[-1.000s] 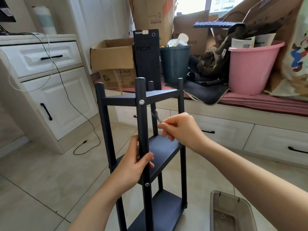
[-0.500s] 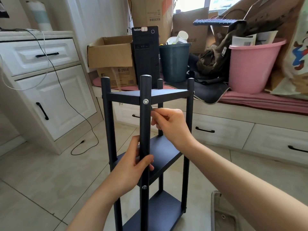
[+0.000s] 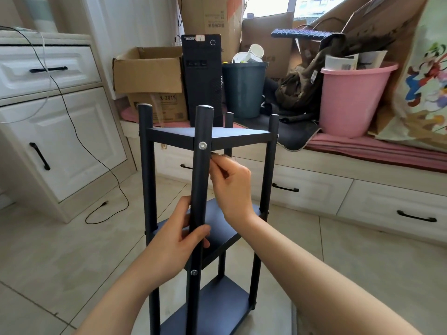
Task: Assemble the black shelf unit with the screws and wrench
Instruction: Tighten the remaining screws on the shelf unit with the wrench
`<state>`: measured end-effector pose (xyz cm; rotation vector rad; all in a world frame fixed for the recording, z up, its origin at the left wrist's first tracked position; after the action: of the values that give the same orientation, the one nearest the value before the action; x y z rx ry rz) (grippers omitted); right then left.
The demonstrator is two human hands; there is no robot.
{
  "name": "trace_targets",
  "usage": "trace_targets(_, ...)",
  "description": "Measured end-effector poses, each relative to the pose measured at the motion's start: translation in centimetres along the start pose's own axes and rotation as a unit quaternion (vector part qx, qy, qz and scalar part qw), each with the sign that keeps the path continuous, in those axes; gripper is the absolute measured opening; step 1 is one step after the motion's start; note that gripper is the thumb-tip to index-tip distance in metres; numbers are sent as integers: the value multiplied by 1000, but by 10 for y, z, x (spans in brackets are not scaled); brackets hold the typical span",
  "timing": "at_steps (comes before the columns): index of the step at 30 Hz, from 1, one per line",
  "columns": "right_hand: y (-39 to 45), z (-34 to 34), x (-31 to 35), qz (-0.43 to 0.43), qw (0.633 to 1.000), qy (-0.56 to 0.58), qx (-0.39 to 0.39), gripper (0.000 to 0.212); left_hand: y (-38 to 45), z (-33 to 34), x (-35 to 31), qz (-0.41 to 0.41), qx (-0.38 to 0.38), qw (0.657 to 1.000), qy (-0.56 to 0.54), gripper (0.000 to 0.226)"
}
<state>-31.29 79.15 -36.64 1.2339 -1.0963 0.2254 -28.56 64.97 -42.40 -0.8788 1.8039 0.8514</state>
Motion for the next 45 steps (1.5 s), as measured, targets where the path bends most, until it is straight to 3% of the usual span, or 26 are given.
trace_targets(8, 7, 5, -3, -45, 998, -31, -37, 13, 1, -1, 3, 4, 10, 1000, 10, 40)
trace_targets(12, 14, 20, -7, -38, 999, -31, -14, 12, 3, 1, 4, 8, 14, 1000, -8, 44)
trace_targets(17, 16, 31, -15, 13, 999, 25, -17, 54, 6, 4, 5, 16, 21, 999, -17, 46)
trace_targets(26, 15, 30, -17, -10, 1000, 2, 22, 13, 8, -5, 10, 27, 12, 1000, 9, 45)
trace_targets(30, 15, 29, -21, 32, 990, -14, 140, 19, 9, -10, 11, 25, 4, 1000, 11, 38)
trace_targets(33, 16, 16, -23, 77, 979, 1, 187, 19, 9, -10, 11, 21, 8, 1000, 10, 36)
trace_targets(45, 11, -15, 2, 104, 979, -3, 177, 17, 5, -16, 9, 31, -21, 996, 78, 36)
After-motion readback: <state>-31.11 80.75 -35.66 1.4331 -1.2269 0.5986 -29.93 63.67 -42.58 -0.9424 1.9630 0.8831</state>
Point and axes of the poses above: each hand's wrist, its own y-axis towards the middle knuckle, its own z-axis out of the palm, x = y × z, the point moved 8 cm from there along y, towards the middle knuckle, and after that the axes turned 4 degrees about z, right-handed, at the moved point
